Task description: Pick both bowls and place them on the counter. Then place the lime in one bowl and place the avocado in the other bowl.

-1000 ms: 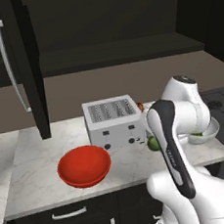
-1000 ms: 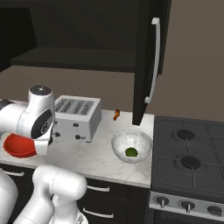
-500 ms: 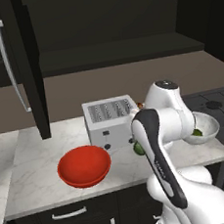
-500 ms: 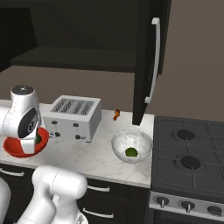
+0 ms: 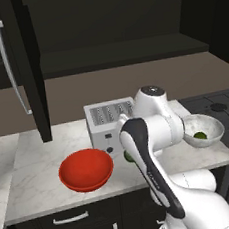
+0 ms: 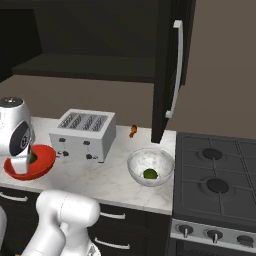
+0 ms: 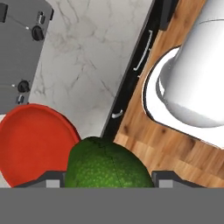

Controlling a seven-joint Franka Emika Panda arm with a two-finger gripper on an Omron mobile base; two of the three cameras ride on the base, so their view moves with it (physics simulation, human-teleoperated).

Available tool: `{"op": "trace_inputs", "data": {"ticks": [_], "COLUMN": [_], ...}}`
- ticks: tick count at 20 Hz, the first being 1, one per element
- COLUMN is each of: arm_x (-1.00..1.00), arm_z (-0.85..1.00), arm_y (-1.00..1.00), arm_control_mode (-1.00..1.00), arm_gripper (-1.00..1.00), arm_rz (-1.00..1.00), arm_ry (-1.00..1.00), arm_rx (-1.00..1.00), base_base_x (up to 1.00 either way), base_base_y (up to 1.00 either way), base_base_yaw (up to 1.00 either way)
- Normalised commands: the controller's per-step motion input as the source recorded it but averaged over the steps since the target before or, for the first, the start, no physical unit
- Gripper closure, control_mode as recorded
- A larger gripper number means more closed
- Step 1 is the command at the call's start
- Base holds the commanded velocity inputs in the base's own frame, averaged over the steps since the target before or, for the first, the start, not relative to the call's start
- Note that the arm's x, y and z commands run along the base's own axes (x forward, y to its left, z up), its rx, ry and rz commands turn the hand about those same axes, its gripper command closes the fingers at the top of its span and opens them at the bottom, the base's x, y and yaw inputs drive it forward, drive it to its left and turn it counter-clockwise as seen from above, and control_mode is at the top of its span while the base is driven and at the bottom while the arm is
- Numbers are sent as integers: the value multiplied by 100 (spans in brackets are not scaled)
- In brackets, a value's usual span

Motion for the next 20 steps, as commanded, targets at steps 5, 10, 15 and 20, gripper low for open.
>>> {"op": "trace_inputs", "data": {"ticks": [5,10,15,20], "arm_x": [10,22,27,29], "arm_z": [-11,-25,-30,-29], "arm_y": [38,41,33,21], "arm_control_mode": [-100,-100,-100,-100], "arm_gripper": [100,100,100,100], "arm_rz": [0,0,0,0], "arm_ry": [0,0,0,0], "arm_rx": [-4,-6,-7,-2], "base_base_x": [0,0,0,0], "base_base_y": [0,0,0,0], "base_base_yaw": [0,0,0,0]}}
